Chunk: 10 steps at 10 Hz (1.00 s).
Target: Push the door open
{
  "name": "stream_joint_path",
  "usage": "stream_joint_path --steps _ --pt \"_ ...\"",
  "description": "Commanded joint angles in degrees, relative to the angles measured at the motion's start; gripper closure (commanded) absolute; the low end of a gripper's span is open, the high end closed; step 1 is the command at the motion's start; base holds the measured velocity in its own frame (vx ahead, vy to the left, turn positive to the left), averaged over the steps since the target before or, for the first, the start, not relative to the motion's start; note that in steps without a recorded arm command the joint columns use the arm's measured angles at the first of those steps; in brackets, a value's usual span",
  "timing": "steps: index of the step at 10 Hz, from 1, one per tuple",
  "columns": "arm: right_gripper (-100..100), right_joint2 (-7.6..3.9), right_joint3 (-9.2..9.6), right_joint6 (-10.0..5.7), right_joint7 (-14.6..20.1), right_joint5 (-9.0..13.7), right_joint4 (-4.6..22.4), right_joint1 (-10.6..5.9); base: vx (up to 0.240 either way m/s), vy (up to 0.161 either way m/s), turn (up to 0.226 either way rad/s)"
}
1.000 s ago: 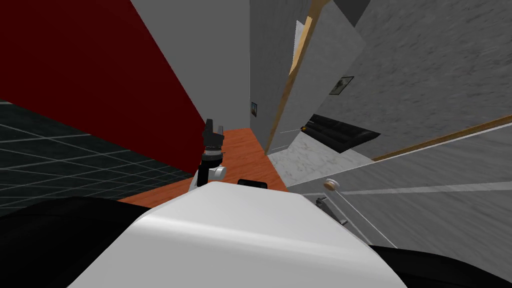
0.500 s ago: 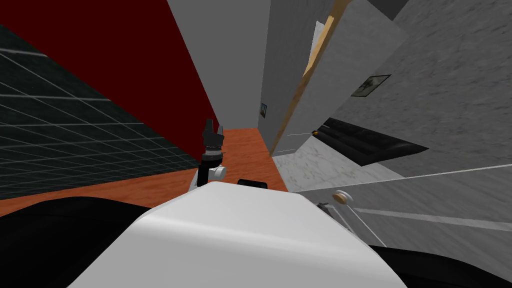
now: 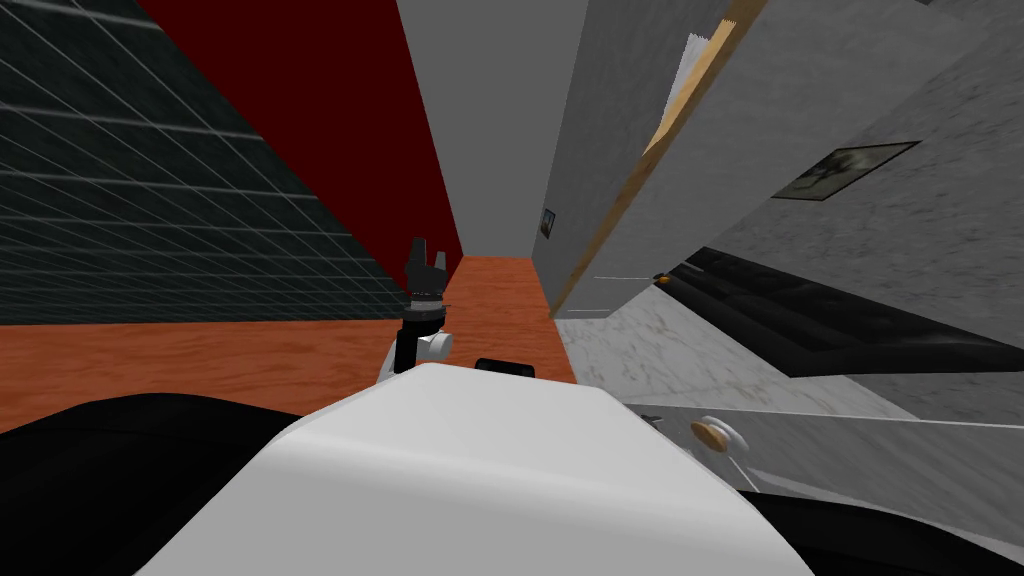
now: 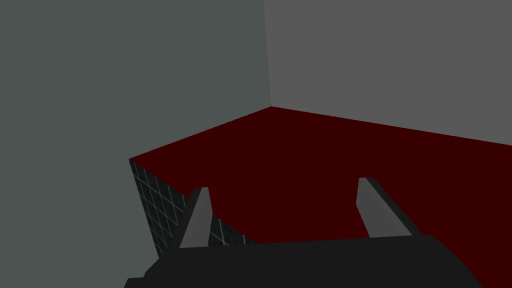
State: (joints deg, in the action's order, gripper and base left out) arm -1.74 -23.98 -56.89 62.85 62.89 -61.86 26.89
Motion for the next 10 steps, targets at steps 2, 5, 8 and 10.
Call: stream_joint_path --steps 2,5,8,10 --pt "-100 -0.79 -0.10 -0.05 0.19 0.08 0.36 -0.26 -0.008 -0.048 0.017" --pt "-100 -1.41 -0.25 -0.02 0.28 0.14 0.80 -0.62 0.024 -0.182 0.009" --pt "-100 -1.41 -0.46 0.03 0.42 0.22 1.43 -1.14 0.034 -0.214 0.006" --pt "-100 -1.29 -0.47 -0.01 0.46 0.21 1.60 -1.25 0.024 -0.151 0.009"
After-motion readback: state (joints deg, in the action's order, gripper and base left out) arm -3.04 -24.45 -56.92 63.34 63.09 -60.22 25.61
